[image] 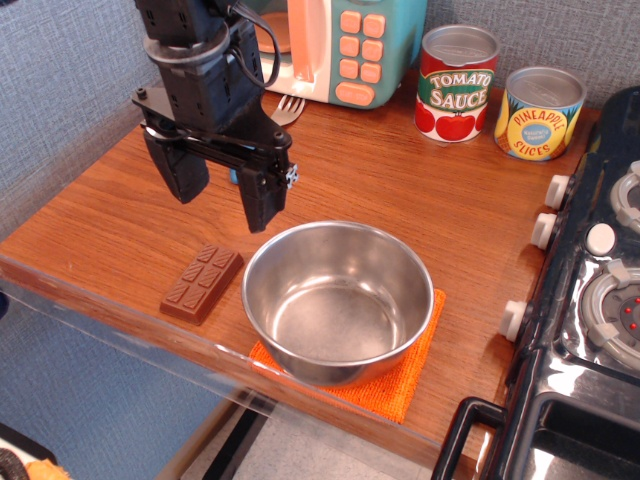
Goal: Move the spoon behind the pot and in front of the cans
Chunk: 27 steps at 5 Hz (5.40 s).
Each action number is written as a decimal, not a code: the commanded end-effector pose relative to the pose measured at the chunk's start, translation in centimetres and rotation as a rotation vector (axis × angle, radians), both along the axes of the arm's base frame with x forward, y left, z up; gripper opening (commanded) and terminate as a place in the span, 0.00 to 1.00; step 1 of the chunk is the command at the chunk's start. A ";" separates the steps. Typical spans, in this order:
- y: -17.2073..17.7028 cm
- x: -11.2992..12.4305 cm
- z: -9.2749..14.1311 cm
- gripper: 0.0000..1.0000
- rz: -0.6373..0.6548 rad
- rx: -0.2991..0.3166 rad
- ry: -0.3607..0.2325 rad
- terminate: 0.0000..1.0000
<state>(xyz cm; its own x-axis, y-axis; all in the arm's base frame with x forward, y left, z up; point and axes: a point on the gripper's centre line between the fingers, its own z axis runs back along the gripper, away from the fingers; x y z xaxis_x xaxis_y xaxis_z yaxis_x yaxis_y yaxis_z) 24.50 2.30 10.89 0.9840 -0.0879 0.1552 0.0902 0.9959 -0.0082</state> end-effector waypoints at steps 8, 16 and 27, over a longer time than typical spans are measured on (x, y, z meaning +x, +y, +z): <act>7.8 15.6 -6.9 1.00 0.222 0.164 0.091 0.00; -1.3 13.2 -2.5 0.00 -0.015 -0.001 -0.023 0.00; -6.7 8.9 2.1 1.00 -0.028 -0.025 -0.041 0.00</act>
<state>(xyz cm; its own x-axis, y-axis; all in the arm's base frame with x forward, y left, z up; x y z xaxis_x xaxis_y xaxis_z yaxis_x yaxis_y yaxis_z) 33.81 -4.80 10.90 0.9852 -0.1046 0.1356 0.1091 0.9937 -0.0262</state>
